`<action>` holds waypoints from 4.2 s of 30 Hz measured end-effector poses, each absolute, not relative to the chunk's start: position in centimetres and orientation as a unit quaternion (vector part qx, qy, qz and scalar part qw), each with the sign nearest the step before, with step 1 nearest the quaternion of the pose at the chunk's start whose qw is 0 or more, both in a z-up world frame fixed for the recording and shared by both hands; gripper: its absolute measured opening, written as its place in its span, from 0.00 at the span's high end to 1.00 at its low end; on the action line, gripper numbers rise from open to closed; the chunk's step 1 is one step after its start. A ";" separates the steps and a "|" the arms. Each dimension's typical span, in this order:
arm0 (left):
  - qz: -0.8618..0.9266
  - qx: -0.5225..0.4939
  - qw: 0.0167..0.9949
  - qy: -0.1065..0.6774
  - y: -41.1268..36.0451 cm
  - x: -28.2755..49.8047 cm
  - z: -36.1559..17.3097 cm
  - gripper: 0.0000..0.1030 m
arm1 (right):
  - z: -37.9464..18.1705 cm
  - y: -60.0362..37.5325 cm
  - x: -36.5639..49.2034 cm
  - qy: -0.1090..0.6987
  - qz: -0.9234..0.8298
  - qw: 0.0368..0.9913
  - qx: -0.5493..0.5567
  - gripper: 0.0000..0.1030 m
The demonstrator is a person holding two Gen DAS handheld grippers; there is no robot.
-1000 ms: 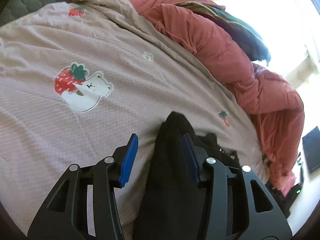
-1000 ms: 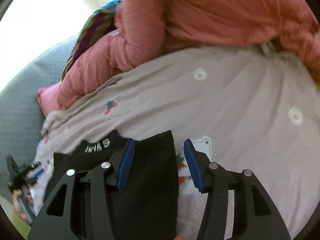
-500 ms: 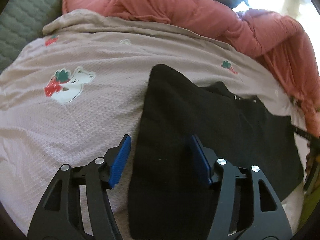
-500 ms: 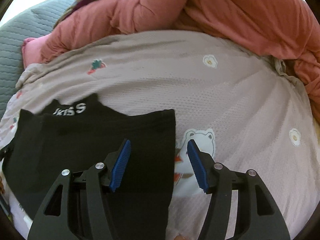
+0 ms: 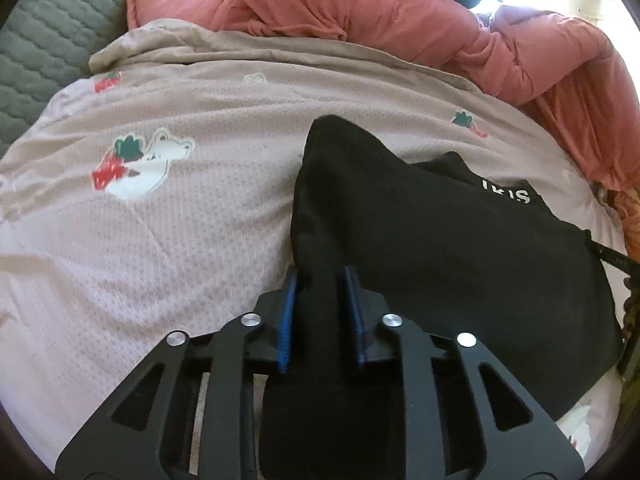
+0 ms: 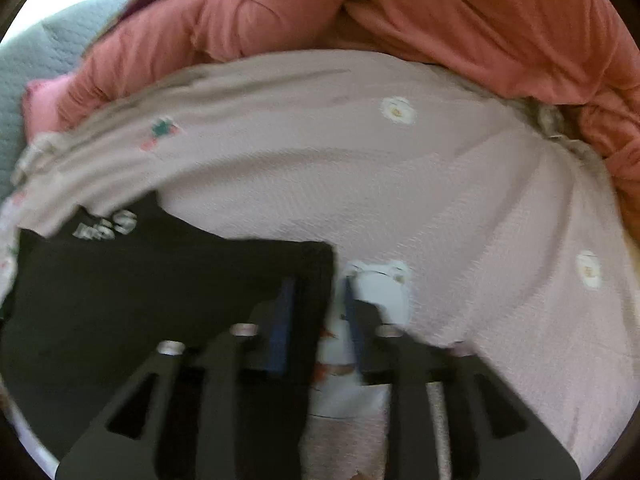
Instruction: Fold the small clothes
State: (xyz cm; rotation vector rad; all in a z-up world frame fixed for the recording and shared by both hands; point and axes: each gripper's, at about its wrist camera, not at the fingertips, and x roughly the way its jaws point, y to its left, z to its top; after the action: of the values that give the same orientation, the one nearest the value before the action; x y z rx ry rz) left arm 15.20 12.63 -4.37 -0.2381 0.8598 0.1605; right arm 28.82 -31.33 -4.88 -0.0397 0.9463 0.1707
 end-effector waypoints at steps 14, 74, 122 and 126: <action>0.074 -0.111 0.902 0.410 11.5 12.4 -2.4 0.67 | 0.6 -28.5 20.0 0.386 0.167 0.907 -0.035 0.48; 0.069 -0.095 0.891 0.438 9.4 7.2 -1.9 0.47 | -2.7 -30.2 11.5 0.466 0.189 0.863 -0.051 0.41; 0.114 -0.108 0.906 0.392 12.5 2.9 1.7 0.09 | 2.9 -18.1 7.2 0.391 0.306 0.862 -0.101 0.08; 0.121 -0.112 0.906 0.391 13.3 2.9 1.5 0.09 | 2.6 -16.3 7.1 0.391 0.317 0.857 -0.111 0.08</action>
State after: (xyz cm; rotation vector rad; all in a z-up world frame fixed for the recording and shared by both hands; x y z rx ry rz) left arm 2.93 13.26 1.53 -0.2314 0.8072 0.2500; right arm 7.14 -16.32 2.59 -0.2332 0.8225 0.6666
